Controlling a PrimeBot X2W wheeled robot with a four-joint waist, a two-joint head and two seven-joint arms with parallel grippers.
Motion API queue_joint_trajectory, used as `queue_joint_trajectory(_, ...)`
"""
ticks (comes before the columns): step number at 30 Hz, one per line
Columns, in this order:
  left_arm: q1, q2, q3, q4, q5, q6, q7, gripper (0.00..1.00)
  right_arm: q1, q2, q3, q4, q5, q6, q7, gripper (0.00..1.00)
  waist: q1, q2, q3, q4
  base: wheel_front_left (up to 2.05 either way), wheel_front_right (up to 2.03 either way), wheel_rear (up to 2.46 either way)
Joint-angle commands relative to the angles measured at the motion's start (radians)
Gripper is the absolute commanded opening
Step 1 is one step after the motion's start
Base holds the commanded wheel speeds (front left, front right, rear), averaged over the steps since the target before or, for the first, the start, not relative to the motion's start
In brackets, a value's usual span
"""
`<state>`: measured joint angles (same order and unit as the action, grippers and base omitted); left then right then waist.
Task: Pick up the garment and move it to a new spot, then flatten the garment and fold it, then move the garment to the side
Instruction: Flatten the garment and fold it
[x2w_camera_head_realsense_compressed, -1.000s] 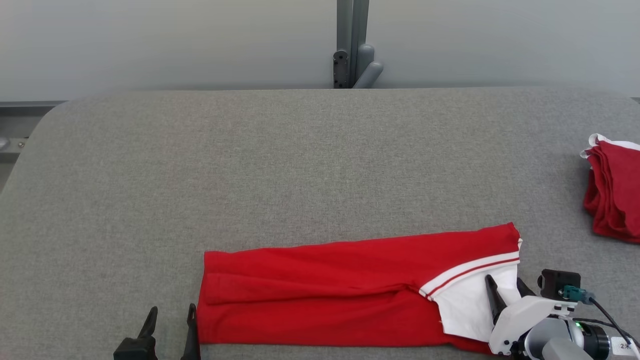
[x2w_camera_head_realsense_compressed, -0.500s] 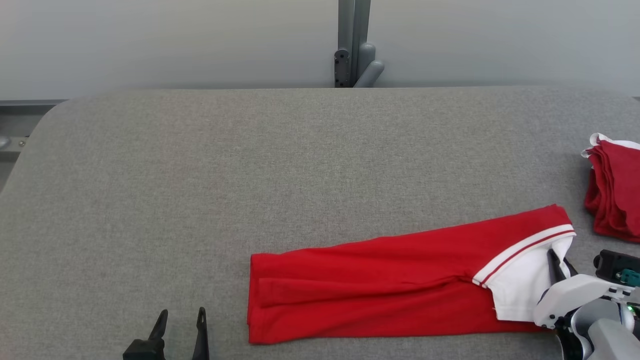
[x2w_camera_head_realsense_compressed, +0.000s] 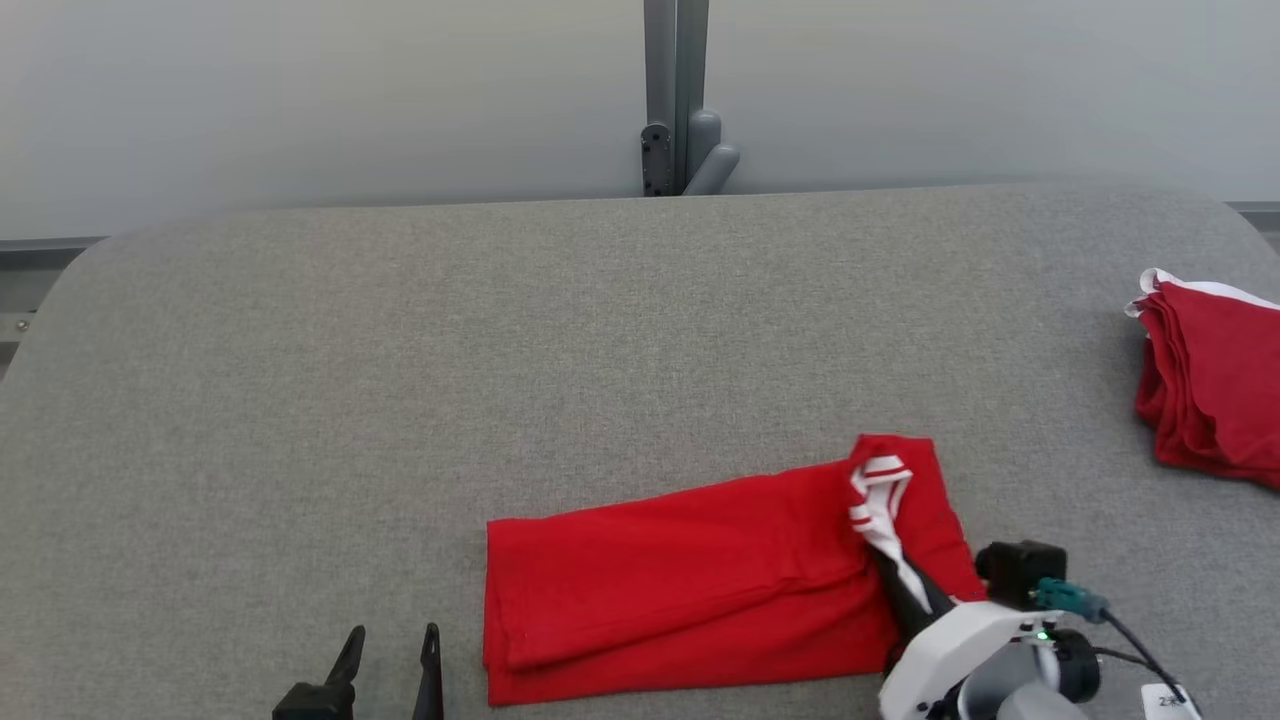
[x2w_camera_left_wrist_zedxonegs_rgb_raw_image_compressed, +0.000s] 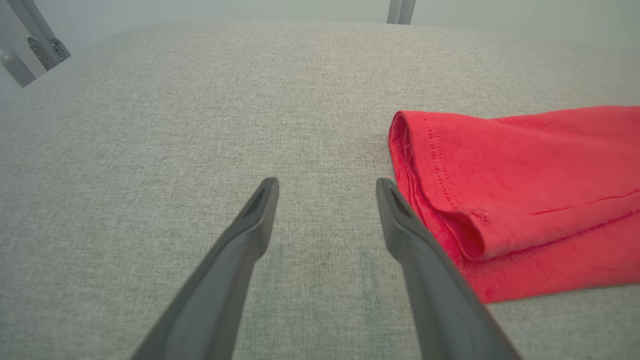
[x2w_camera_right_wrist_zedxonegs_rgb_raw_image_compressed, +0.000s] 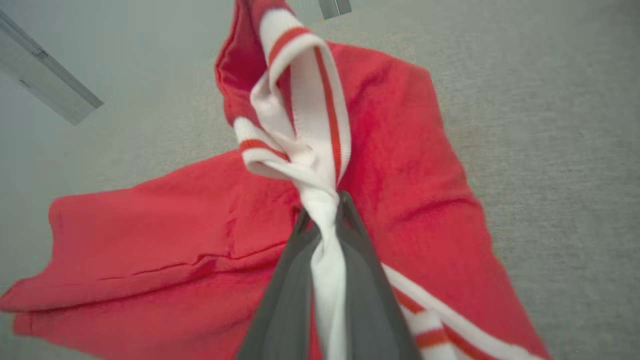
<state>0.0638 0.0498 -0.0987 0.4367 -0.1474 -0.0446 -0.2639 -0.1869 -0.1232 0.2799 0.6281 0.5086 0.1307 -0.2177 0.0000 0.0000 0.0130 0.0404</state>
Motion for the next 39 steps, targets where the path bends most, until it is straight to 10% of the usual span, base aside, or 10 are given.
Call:
queue_joint_trajectory(1,-0.001,0.002,-0.007,0.000,-0.007,-0.001,0.000,1.00,0.017,0.004,0.044,-0.030,0.031,0.000,0.020,0.00,0.0000,0.0000,-0.001,0.004,0.00,0.00,0.00)
queue_joint_trajectory(23,-0.053,0.002,-0.129,0.031,0.013,-0.028,0.000,1.00,-0.195,0.071,0.468,0.040,0.311,0.000,-0.021,0.02,0.0000,0.0000,0.014,0.320,0.00,0.00,0.00)
queue_joint_trajectory(25,-0.049,0.003,-0.124,0.032,0.013,-0.024,0.000,1.00,-0.216,0.070,0.473,0.070,0.332,0.000,-0.034,1.00,0.0000,0.0000,0.014,0.332,0.00,0.00,0.00)
queue_joint_trajectory(30,-0.035,0.002,-0.108,0.026,0.012,-0.017,0.000,1.00,-0.244,0.069,0.444,0.105,0.347,0.000,-0.047,1.00,0.0000,0.0000,0.011,0.330,0.00,0.00,0.00)
queue_joint_trajectory(39,-0.018,0.002,-0.053,-0.012,0.008,0.004,0.000,1.00,-0.124,0.069,0.068,0.083,0.031,0.000,-0.047,1.00,0.0000,0.0000,-0.011,0.220,0.00,0.00,0.00)
